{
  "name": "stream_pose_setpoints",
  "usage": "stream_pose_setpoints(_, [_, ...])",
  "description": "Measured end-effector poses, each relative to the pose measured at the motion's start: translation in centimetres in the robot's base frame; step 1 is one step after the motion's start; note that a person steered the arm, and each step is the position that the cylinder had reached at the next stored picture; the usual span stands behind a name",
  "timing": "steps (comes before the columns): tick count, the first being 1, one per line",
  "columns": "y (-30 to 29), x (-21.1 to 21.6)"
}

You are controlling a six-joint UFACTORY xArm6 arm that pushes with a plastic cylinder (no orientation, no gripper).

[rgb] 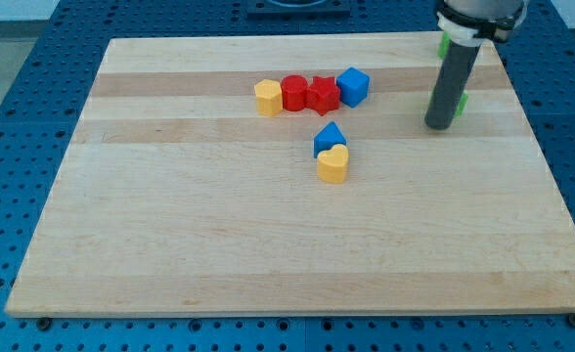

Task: Move your arm towards the green star

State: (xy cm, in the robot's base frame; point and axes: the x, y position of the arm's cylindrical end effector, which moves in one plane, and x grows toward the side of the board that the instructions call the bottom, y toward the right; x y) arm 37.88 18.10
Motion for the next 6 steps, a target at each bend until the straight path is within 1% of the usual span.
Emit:
stream_pose_setpoints(2, [2.6,-2.4])
stream_pose_setpoints(4, [2.6,-6.3])
stream_pose_setpoints(6, [2.7,-7.8])
